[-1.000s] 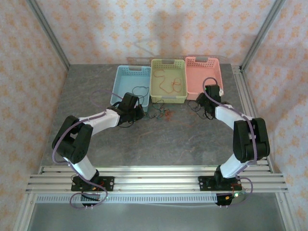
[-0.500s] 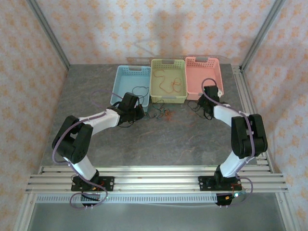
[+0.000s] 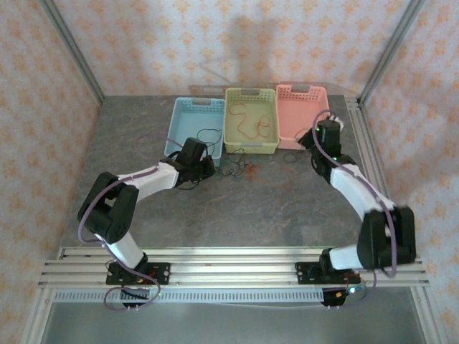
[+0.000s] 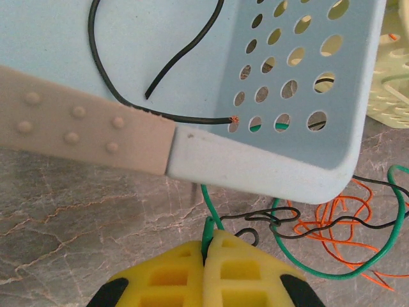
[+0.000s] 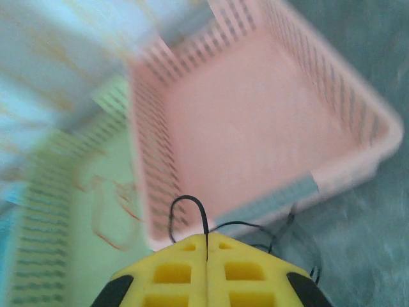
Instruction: Untangle the cables
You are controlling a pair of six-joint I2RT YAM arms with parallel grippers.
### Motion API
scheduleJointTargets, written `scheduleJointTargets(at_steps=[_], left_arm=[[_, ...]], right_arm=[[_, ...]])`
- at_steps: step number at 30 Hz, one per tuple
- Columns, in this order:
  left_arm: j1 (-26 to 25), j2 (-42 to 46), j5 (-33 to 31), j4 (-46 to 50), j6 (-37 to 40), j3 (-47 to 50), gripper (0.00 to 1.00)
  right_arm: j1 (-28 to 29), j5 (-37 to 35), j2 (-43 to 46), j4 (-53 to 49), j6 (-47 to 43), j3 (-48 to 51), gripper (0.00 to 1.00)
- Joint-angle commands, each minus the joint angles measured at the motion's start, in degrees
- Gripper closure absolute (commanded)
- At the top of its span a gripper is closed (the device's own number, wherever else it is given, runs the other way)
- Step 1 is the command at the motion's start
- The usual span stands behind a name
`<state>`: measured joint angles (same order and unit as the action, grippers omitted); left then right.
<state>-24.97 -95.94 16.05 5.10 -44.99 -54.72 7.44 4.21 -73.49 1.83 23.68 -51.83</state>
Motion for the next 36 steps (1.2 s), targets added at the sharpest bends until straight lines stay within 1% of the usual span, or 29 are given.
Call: scheduleJointTargets(at_steps=[1,4,7,9,11,14,16,20,24,27,29,33,36], left_arm=[[0.26,-0.67,-0.50,1.02,0.48,-1.53,1.00],[0.19,-0.80,-0.59,1.12,0.52,-1.61,1.00],[0.19,-0.82,-0.58,1.10,0.52,-1.60,1.00],[0.19,-0.79,-0.57,1.06,0.57,-1.67,1.00],[0.24,-0.81,-0.49,0.97,0.52,-1.63,1.00],[0.19,-0.66,-0.45,0.76,0.48,-1.41,1.00],[0.20,-0.30,-0.70,0.47,0.47,-1.16,1.00],[0.19,-0.11,-0.91,0.31,0.27,-0.90,1.00],[0.25,-0.04,-1.02,0.38,0.26,-0.84,1.00],[0.24,-0.07,-1.01,0.30,0.21,-0.83,1.00],[0.21,-0.12,-1.02,0.34,0.27,-0.83,1.00],[0.24,-0.18,-0.91,0.31,0.27,-0.95,1.00],[0.25,-0.20,-0.84,0.42,0.34,-1.04,1.00]], right_arm=[[-0.46,-4.33,13.17,3.03,-4.52,0.04,1.00],[-0.67,-9.70,23.53,1.25,-7.96,-1.11,1.00],[-0.76,-12.98,32.58,2.14,-11.54,-1.89,1.00],[-0.76,-13.65,36.82,3.45,-12.37,-2.10,1.00],[-0.76,-10.77,37.77,1.35,-11.77,-3.88,1.00],[-0.76,-3.16,36.22,-1.03,-9.28,-5.82,1.00],[-0.76,1.47,34.45,0.53,-6.51,-5.40,1.00],[-0.76,7.14,28.85,4.26,1.02,-4.82,1.00],[0.29,13.06,21.28,11.97,9.75,-3.86,1.00],[3.43,13.59,14.49,17.85,13.12,-3.82,1.00],[6.40,12.80,9.71,20.12,13.26,-4.93,1.00],[12.79,11.95,-1.02,23.75,12.89,-9.71,1.00],[16.51,12.31,-9.39,26.17,13.42,-14.73,1.00]])
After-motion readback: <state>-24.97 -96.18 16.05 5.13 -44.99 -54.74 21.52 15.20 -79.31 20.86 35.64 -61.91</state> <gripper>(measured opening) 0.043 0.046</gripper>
